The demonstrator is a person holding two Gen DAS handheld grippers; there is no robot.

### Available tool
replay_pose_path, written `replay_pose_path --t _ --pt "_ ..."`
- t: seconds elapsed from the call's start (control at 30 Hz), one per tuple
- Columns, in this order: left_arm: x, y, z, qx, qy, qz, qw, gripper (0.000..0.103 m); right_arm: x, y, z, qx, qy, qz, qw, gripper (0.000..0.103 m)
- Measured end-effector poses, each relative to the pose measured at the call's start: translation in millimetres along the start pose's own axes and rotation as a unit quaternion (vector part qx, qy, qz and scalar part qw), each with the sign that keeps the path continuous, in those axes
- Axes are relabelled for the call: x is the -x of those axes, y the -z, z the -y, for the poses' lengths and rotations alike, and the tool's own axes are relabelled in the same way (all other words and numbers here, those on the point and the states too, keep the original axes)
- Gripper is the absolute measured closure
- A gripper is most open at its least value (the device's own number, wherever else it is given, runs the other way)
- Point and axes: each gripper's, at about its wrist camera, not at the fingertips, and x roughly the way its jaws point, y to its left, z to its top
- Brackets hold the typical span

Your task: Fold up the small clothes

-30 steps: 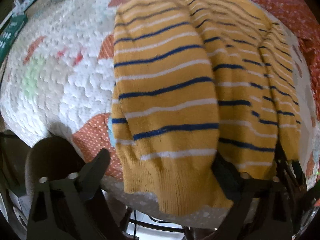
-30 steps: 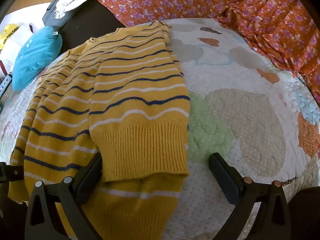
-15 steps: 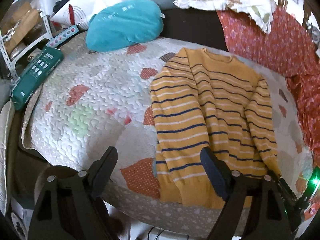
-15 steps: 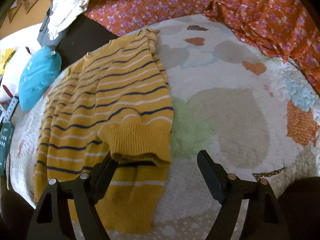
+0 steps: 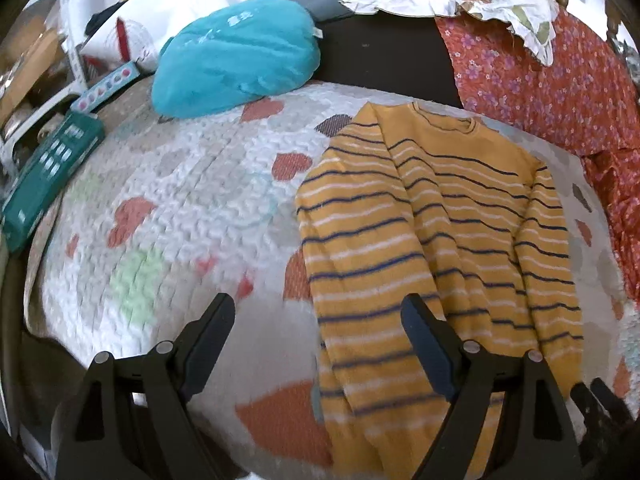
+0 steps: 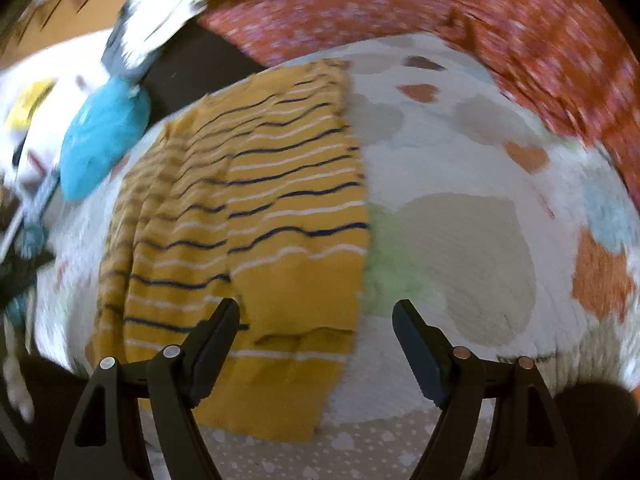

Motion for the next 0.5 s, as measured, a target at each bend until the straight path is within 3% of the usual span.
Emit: replay_pose_path --t 0.17,0.27,0.3,0.33,0.43,0.5 --pt "-23.6 -20.5 13.1 -0.02 0.002 -0.012 0.9997 0.019 -17.3 -3.6 -35.1 0.094 0.049 -0.006 0.994 0.022" --pt "-32.8 -26.6 31.3 -0.04 0.002 -0.011 0.9991 0.019 -32.2 -5.9 -43.1 0.128 0.064 -0.032 0.989 0.034" --pt "-35.0 -28.7 36.7 -0.048 0.003 -0.006 0.9988 0.019 -37.3 -5.7 -45.5 0.14 0.067 -0.042 0.987 0.044" --pt "-37.5 -29.2 41.3 -0.057 0.001 -0.002 0.9984 0.019 -41.4 -6.1 -47.1 0.152 0.073 -0.052 0.984 0.062" --pt "-45.0 -30.4 45.9 -0.072 0.006 0.011 0.9974 0.019 -40.0 -11.1 -46.6 0.159 0.063 -0.064 0.983 0.088" --pt "-51.5 -27.2 41.4 -0.068 0.012 0.006 0.9976 0.018 -29.3 -26.2 -39.0 0.136 0.046 -0.069 0.987 0.092"
